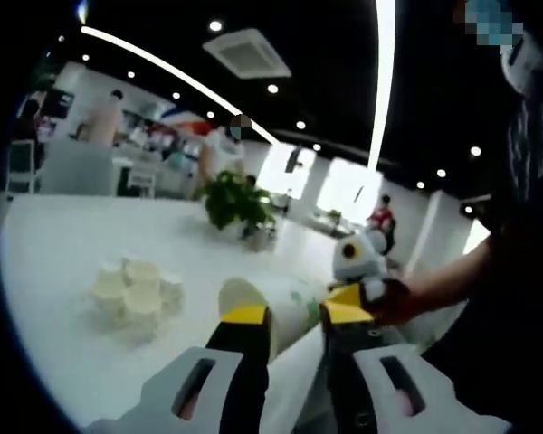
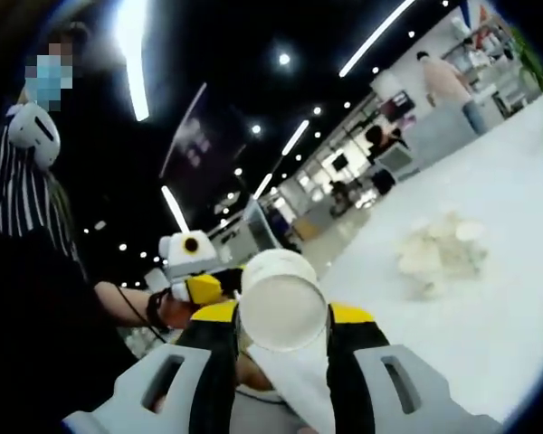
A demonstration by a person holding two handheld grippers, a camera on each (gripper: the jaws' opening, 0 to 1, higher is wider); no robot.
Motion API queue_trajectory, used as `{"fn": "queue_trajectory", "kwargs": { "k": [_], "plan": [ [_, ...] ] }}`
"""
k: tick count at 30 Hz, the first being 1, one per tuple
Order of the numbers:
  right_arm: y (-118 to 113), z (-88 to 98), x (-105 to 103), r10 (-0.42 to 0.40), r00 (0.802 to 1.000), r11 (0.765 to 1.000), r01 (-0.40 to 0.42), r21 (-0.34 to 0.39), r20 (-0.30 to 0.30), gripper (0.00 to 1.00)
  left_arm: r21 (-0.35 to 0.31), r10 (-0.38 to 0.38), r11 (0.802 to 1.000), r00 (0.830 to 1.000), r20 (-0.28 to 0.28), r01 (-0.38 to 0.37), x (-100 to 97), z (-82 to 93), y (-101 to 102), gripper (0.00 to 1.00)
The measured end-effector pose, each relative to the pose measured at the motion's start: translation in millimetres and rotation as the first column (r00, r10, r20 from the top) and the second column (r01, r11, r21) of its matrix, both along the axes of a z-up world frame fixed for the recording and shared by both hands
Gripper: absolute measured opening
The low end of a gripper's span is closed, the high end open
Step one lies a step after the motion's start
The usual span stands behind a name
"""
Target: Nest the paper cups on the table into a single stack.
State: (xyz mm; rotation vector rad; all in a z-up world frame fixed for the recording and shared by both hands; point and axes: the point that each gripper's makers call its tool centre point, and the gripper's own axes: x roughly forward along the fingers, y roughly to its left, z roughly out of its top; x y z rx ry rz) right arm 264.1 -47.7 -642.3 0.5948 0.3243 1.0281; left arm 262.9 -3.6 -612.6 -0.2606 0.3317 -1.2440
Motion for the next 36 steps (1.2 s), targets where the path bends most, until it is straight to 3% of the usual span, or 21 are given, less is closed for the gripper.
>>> {"fn": "queue_trajectory", "kwargs": {
  "k": [11,13,22,36],
  "plan": [
    [1.9,-1.0,-1.5,0.017,1.0,1.0,-0.017,-0.01,0.006,0.34,-0.001,-0.002,1.0,1.0,-0.002,0.002,3.1,1.3,1.7,0.09],
    [3.9,0.4,-2.7,0.024,1.0,1.0,-0.024,-0.006,0.004,0.34,0.003,0.0,1.0,1.0,0.031,0.0,3.9,3.3,2.6,0.07],
    [4.9,-0.3,-3.3,0.032,0.999,0.999,-0.031,-0.009,0.01,0.35,0.008,-0.014,1.0,0.999,0.028,0.014,3.1,5.6,1.7,0.05],
    [0.9,-6.4,-2.7,0.024,1.0,0.999,-0.023,-0.033,0.012,0.36,0.062,-0.109,0.993,0.992,0.071,0.105,-7.6,5.6,-6.6,0.0]
  ]
}}
